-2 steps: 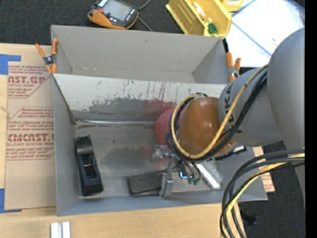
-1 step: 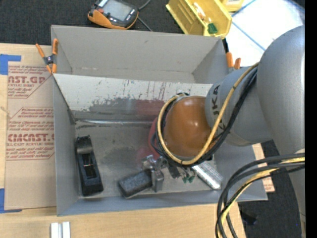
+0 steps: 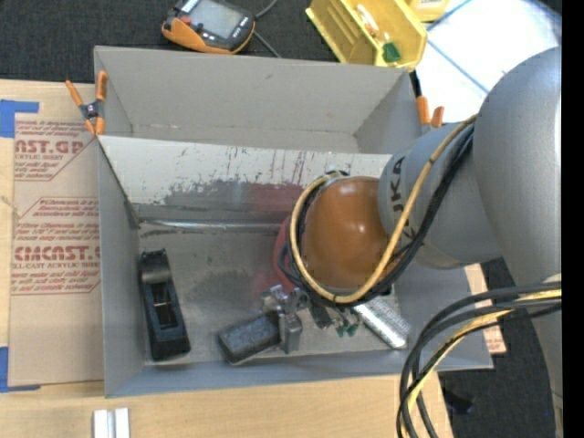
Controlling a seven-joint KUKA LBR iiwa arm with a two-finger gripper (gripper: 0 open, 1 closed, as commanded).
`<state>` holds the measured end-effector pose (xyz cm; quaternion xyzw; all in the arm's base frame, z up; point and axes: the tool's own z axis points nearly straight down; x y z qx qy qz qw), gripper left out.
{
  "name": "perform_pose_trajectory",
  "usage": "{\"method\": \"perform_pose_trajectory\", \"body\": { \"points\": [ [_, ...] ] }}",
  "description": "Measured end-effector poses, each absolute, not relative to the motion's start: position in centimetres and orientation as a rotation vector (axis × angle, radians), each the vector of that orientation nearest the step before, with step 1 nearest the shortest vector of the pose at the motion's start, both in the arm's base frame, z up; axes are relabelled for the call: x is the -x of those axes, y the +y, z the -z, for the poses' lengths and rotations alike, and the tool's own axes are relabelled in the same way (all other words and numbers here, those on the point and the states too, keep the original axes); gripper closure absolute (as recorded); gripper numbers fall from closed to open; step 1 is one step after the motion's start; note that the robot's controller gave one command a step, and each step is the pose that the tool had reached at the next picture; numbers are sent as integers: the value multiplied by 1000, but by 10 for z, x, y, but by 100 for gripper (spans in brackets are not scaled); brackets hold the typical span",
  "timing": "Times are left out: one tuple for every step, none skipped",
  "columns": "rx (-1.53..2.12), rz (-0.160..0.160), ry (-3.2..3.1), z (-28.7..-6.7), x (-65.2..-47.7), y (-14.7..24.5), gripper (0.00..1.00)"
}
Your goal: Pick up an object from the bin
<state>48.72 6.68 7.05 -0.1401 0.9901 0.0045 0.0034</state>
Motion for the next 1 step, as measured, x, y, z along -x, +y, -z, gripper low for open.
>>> {"method": "perform_pose_trajectory", "body": {
  "points": [
    [442,-14,3117,-96,-483,67,100]
  ]
}}
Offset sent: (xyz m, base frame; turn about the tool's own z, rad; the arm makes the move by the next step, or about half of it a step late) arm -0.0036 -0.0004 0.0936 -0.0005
